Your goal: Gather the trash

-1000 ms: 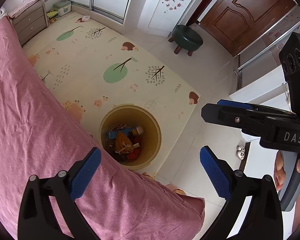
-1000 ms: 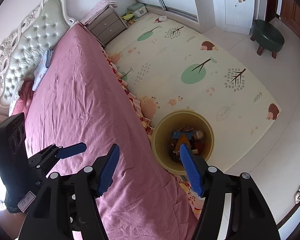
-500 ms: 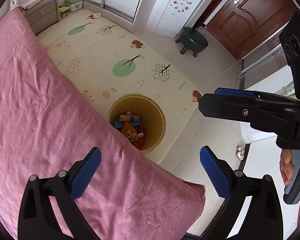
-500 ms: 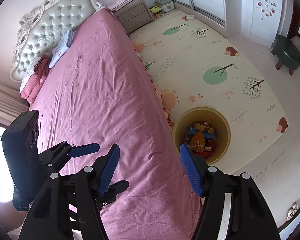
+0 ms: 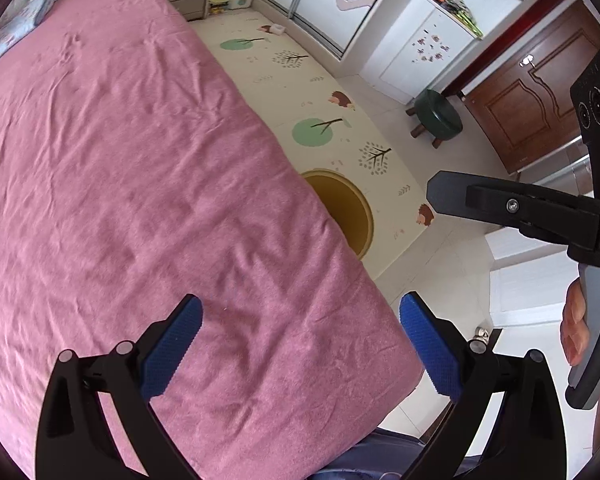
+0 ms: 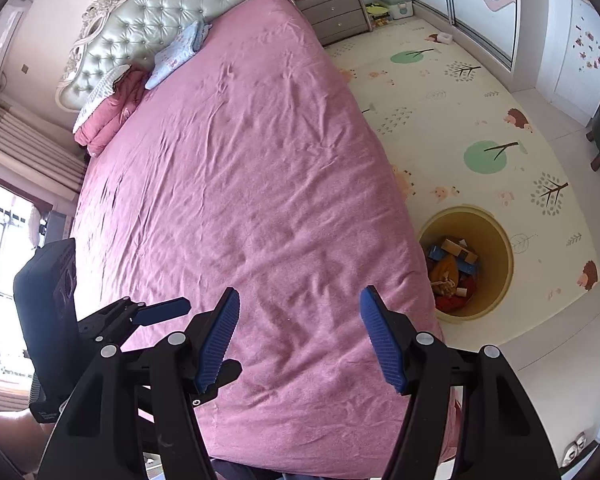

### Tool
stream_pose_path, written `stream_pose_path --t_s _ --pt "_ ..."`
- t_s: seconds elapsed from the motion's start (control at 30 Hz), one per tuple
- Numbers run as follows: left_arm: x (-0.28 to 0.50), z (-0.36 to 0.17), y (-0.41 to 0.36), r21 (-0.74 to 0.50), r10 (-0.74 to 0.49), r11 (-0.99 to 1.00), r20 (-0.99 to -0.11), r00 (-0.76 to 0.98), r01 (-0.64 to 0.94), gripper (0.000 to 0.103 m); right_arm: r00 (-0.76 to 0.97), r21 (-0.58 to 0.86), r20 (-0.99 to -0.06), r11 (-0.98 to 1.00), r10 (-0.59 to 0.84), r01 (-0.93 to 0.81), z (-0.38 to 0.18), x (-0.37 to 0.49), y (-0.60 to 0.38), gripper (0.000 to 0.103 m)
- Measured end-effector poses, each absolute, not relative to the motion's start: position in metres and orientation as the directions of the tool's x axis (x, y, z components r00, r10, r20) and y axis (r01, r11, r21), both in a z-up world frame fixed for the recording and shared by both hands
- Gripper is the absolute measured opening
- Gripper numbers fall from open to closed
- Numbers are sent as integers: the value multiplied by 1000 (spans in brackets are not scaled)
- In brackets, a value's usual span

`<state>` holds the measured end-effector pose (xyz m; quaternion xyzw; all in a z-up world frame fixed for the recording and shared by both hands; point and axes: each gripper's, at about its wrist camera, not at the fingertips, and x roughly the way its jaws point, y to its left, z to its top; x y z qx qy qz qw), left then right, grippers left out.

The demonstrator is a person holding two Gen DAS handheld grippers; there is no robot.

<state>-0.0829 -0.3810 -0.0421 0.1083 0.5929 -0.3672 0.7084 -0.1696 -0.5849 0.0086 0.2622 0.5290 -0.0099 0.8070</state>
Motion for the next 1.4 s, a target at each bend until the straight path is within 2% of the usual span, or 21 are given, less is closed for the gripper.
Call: stream_pose_path --t_s 0.07,0.37,0.8,1.03,1.17,1.4 --pt "-85 -32 -354 -244 -376 763 -921 104 599 99 446 362 -869 889 213 281 15 -168 -563 62" --pt "-88 9 -265 -184 -319 900 -897 308 395 99 463 362 -845 924 268 126 42 -159 -477 66" --pt "-93 36 -209 -167 -251 956 -888 385 240 99 466 309 -847 950 255 42 81 -155 -425 67" --pt "-102 63 -193 -112 -195 975 -849 492 193 99 527 348 -800 937 287 17 111 -162 -410 79" --pt "-106 69 -188 -133 -193 979 -856 479 157 99 551 346 -785 938 283 11 119 -166 -403 82" --pt "-114 80 -180 -73 -132 989 -846 517 132 99 585 353 -763 935 273 24 124 -175 -401 87"
